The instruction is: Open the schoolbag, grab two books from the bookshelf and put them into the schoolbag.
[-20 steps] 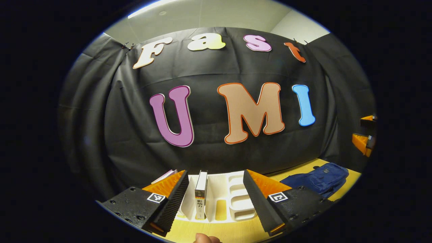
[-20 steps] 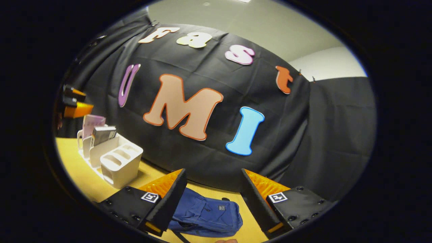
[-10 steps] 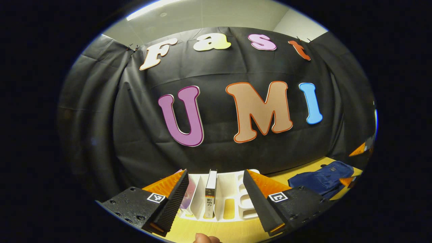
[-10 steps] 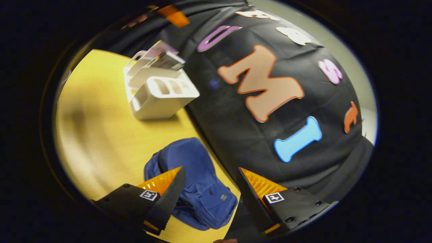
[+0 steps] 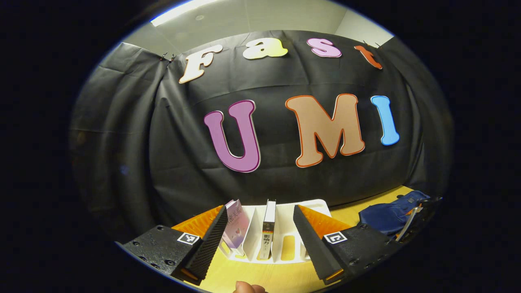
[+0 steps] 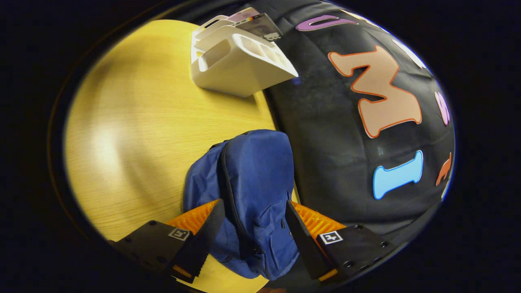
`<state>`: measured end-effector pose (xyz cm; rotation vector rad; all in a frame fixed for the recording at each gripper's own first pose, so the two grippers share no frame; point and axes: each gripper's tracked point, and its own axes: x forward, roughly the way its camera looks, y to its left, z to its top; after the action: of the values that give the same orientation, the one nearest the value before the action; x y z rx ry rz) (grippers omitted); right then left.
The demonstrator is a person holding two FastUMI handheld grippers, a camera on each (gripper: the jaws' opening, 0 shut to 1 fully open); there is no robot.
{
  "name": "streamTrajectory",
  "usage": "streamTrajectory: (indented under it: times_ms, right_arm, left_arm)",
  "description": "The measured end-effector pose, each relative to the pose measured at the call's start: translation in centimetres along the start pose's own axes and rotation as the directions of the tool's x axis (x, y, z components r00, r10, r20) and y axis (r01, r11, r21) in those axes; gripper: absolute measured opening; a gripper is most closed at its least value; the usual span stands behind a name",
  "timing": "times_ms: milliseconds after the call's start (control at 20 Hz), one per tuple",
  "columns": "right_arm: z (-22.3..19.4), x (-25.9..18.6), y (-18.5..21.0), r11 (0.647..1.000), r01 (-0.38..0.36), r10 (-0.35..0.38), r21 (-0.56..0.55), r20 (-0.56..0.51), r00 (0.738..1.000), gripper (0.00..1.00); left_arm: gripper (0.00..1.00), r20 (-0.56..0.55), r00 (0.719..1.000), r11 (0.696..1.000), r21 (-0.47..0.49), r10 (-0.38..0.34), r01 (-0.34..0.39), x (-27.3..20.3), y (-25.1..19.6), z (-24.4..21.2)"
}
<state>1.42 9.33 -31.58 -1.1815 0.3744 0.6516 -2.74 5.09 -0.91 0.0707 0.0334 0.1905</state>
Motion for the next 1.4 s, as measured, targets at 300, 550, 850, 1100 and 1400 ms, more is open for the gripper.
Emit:
streamTrajectory:
  times_ms: [300, 550, 850, 1100, 1400]
  right_arm:
    - [0.6, 3.6, -0.4, 0.993, 0.036, -0.037, -0.112, -0.006, 0.999, 0.88]
    - [1.6, 4.1, -1.7, 0.985, 0.096, -0.096, -0.141, 0.009, 0.995, 0.87]
    - [1.8, 3.8, -2.9, 0.985, 0.126, -0.124, -0.121, 0.023, 0.992, 0.85]
    - [1.0, 5.9, -1.2, 0.993, 0.061, -0.063, -0.103, -0.019, 0.998, 0.18]
    - [-0.1, 6.3, 0.2, 0.988, -0.081, 0.093, 0.134, -0.088, 0.992, 0.0]
  left_arm:
    - [0.94, 0.003, 0.999, 0.999, 0.013, 0.036, -0.037, -0.5, 1.3, 0.1]
    - [0.96, 0.009, 0.998, 0.998, 0.029, 0.064, -0.064, -1.0, 2.0, 0.4]
    - [1.0, 0.001, 0.995, 0.995, 0.036, 0.098, -0.098, -1.5, 3.2, 0.2]
    - [0.99, 0.002, 0.996, 0.995, 0.041, 0.092, -0.092, -1.5, 2.8, 0.4]
    - [0.96, -0.022, 0.995, 0.995, 0.023, 0.094, -0.093, -1.1, 2.8, -0.4]
